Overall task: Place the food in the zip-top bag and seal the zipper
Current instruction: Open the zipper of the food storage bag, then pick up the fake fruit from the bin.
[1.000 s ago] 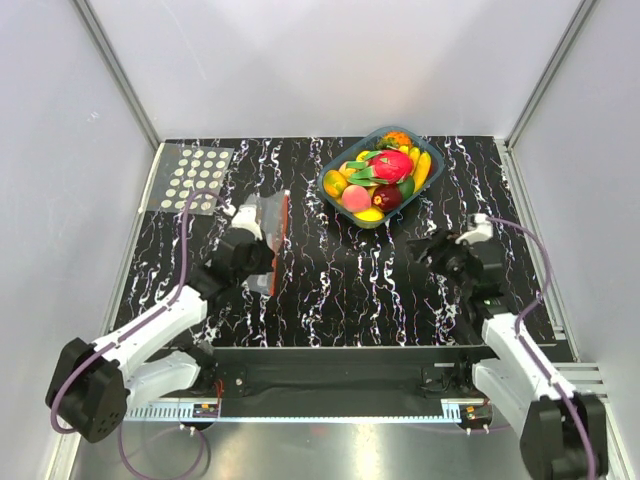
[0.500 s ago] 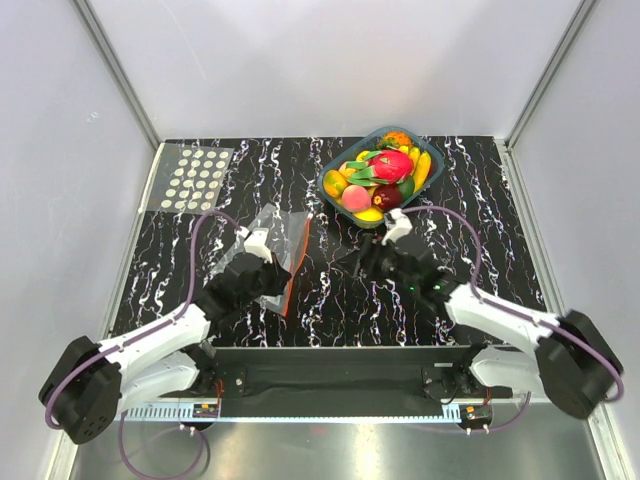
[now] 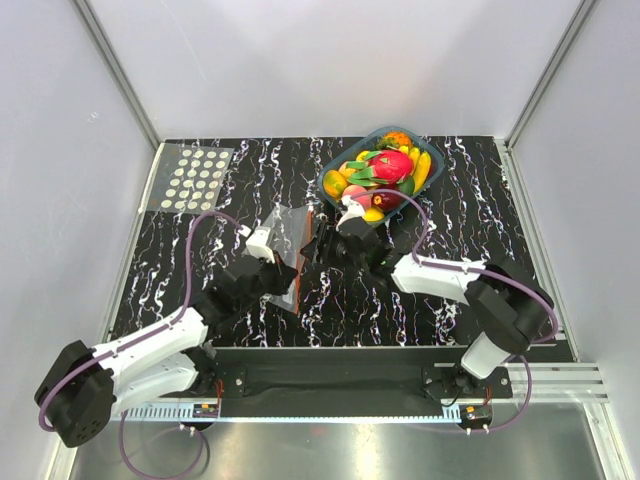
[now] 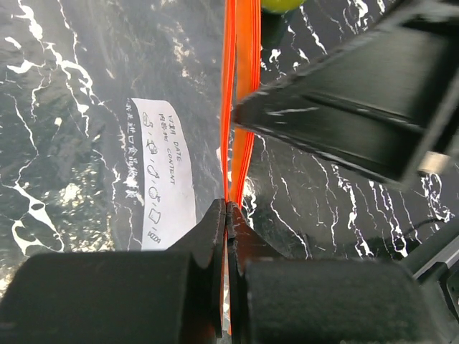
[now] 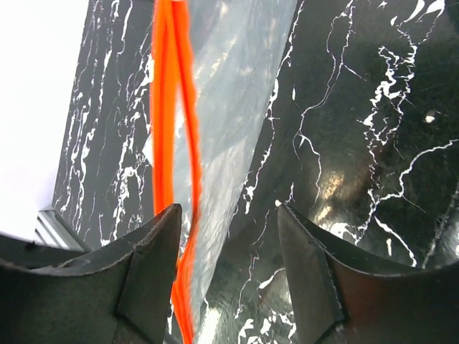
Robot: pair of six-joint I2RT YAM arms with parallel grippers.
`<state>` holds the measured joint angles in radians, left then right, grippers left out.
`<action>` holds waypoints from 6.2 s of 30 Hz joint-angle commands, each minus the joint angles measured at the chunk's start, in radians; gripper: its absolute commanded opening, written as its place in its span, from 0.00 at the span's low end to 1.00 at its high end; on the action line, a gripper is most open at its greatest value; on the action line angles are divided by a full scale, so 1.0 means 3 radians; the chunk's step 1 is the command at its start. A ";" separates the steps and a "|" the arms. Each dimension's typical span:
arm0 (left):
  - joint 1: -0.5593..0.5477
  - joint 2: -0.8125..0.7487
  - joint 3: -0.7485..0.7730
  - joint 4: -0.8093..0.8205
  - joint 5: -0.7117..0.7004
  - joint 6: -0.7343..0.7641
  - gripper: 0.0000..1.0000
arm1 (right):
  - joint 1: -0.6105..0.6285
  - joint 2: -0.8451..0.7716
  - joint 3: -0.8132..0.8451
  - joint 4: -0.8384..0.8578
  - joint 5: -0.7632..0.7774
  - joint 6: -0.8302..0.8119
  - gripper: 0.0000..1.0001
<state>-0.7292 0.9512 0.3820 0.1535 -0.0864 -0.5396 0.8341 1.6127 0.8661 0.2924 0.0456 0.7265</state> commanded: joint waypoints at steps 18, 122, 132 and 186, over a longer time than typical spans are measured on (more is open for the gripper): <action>-0.0111 -0.0154 0.0153 -0.0219 -0.0361 0.0121 0.00 | 0.0134 -0.0124 -0.0131 -0.0295 0.0451 0.0130 0.00; -0.0719 0.1218 0.2148 -0.2563 -0.2397 0.0193 0.00 | 0.0277 -0.0068 0.0252 -0.1215 0.0825 -0.0198 0.29; -0.0699 0.0726 0.1795 -0.2240 -0.1712 0.0260 0.00 | -0.0039 -0.0022 0.0114 -0.0719 0.0222 -0.0248 0.01; -0.0285 0.1764 0.2505 -0.2174 -0.2074 0.0525 0.00 | -0.0878 0.0632 0.1786 -0.2202 0.1725 0.1592 1.00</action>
<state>-0.8185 1.4818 1.1194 -0.5468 -0.6579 -0.4026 0.5732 1.7809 1.3342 -0.4004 0.4896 1.1275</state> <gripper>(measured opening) 0.012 0.994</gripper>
